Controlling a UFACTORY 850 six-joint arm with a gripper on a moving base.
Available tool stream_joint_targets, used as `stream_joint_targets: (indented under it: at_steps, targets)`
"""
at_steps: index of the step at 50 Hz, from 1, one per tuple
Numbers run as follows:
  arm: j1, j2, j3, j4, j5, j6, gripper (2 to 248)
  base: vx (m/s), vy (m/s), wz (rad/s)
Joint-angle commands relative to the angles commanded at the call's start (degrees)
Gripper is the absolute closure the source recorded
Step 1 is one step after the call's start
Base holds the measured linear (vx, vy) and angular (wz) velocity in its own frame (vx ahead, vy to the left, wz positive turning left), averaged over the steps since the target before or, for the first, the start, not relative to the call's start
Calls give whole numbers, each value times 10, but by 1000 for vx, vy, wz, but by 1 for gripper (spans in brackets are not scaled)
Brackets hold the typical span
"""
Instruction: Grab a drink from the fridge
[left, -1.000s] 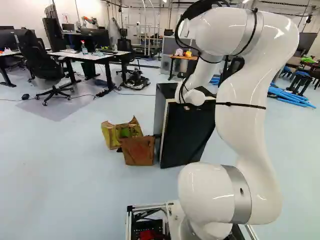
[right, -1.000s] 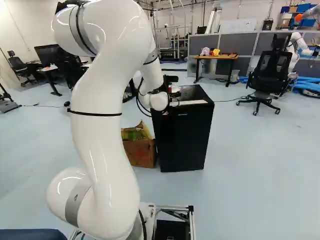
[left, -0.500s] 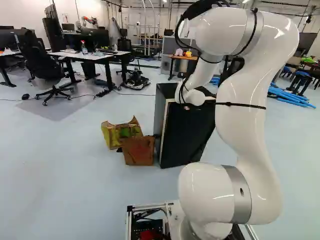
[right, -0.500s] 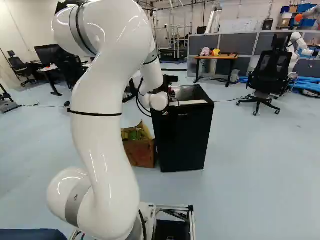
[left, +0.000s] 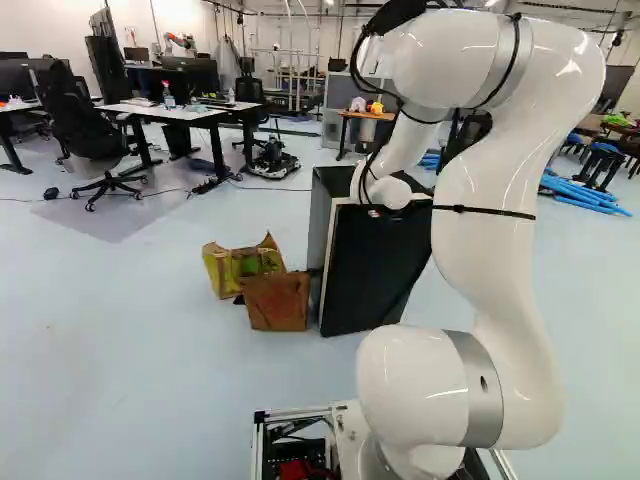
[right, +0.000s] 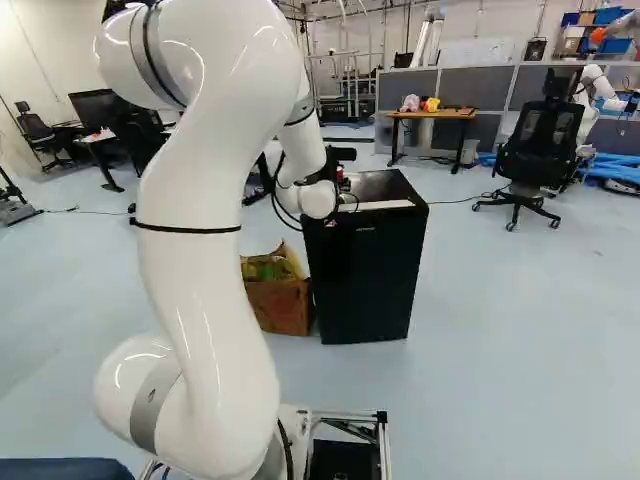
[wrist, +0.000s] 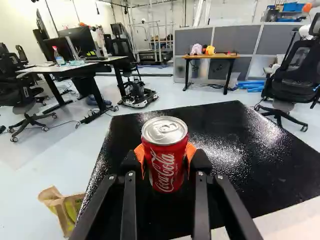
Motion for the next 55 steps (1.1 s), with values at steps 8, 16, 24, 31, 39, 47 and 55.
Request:
stream_joint_targets:
  at_steps: [8, 16, 24, 31, 39, 47, 55]
  targets:
    - [0, 9, 1, 0, 0, 0, 151, 0, 0, 0]
    - [0, 10, 1, 0, 0, 0, 151, 0, 0, 0]
    - [0, 11, 1, 0, 0, 0, 151, 0, 0, 0]
    - [1, 13, 4, 1, 0, -1, 151, 0, 0, 0]
    - [2, 19, 11, 2, 0, -2, 151, 0, 0, 0]
    - [5, 29, 22, 5, -1, -3, 151, 0, 0, 0]
    - [9, 42, 37, 9, -1, -6, 151, 0, 0, 0]
